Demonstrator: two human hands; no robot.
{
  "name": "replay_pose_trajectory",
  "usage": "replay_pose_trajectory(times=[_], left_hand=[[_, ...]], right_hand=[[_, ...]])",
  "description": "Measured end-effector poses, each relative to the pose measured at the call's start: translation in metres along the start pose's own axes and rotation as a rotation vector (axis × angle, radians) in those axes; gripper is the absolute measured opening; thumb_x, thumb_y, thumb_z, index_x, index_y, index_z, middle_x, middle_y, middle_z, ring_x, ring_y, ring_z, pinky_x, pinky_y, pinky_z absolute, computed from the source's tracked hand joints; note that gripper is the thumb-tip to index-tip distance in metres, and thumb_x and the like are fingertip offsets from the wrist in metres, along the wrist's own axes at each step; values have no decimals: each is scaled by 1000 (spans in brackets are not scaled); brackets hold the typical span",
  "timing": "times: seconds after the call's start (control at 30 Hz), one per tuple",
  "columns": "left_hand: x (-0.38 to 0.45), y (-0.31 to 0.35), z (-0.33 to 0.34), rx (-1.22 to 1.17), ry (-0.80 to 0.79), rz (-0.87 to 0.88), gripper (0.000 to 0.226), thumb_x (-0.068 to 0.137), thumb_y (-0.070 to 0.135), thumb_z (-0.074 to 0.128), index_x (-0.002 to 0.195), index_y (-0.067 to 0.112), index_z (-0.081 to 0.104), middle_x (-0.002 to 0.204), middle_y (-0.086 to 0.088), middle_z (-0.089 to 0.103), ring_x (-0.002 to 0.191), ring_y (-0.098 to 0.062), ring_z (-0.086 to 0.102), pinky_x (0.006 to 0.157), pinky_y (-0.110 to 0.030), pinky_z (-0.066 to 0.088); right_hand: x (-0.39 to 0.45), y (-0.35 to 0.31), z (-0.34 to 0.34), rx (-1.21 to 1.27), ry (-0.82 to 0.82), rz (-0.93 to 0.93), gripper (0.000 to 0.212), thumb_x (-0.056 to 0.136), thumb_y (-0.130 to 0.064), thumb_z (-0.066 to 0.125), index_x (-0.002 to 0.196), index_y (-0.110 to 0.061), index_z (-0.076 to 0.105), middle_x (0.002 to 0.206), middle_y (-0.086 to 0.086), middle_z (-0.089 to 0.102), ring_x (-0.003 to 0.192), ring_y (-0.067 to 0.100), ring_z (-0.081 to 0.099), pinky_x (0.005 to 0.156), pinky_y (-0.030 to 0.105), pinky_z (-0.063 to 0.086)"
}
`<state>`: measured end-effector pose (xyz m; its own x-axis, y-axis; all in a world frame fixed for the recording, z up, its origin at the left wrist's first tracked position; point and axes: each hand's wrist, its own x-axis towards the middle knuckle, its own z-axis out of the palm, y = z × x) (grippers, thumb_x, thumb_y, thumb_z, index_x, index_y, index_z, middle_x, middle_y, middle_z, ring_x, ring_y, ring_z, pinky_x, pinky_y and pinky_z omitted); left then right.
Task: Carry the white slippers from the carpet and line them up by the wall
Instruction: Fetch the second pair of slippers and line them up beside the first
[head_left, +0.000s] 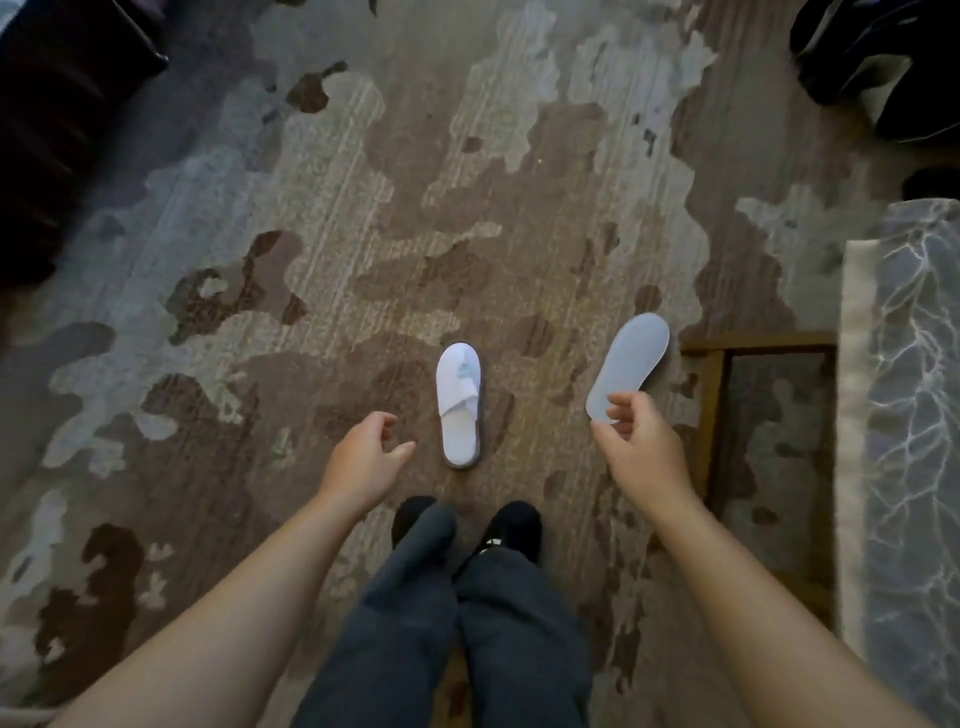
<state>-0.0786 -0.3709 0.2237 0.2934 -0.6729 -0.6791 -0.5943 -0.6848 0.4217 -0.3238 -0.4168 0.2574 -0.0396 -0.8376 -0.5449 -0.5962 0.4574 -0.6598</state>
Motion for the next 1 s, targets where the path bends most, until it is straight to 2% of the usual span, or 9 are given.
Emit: replay_pose_trajectory(times=[0.13,0.3,0.47,0.57,0.67,0.9,1.0], left_hand=[[114,-26,79,-55,-13,-68,52,81,29,58,127,9,41,131,-15,51,118,-28,49,95,-38,40],[248,-82,183,-117,15,-47,60,78,30,62,129,12,38,138,-13,43,122,-27,44,91,-34,39],[345,-133,254,-203,75,-186,82,74,40,64,138,9,22,149,-15,27,134,-31,30,107,-44,31],[377,-148,276,-215,173,-214,83,72,44,65,135,7,26,145,-18,30,132,-34,31,106,-46,31],[392,-152,280,-264,251,-206,83,65,42,72,129,5,33,137,-19,36,122,-33,40,100,-44,38],[404,-141,284,-146,244,-179,80,57,38,79,118,6,39,123,-17,52,110,-32,52,91,-46,48],[408,-135,284,-138,213,-150,62,59,36,78,103,9,46,108,-13,56,94,-27,55,74,-40,50]], right_hand=[[96,76,67,-44,-25,51,33,87,-19,51,118,-11,46,122,11,52,108,21,49,94,38,43],[196,193,168,-103,-39,65,33,86,-16,53,118,-10,47,126,13,47,112,23,46,92,34,39],[281,272,243,-172,-21,87,39,85,-16,55,121,-8,45,128,16,45,117,28,44,99,40,37],[310,294,273,-217,-20,69,43,84,-17,56,124,-8,42,129,16,45,120,28,42,101,40,36],[323,299,282,-232,-21,79,45,84,-18,56,125,-9,41,130,15,45,122,27,40,103,40,34],[329,295,271,-223,-37,108,41,84,-20,56,123,-13,43,128,11,48,118,24,45,100,40,40],[329,301,263,-125,31,82,46,84,-19,56,127,-13,39,131,10,46,119,23,43,99,35,37]])
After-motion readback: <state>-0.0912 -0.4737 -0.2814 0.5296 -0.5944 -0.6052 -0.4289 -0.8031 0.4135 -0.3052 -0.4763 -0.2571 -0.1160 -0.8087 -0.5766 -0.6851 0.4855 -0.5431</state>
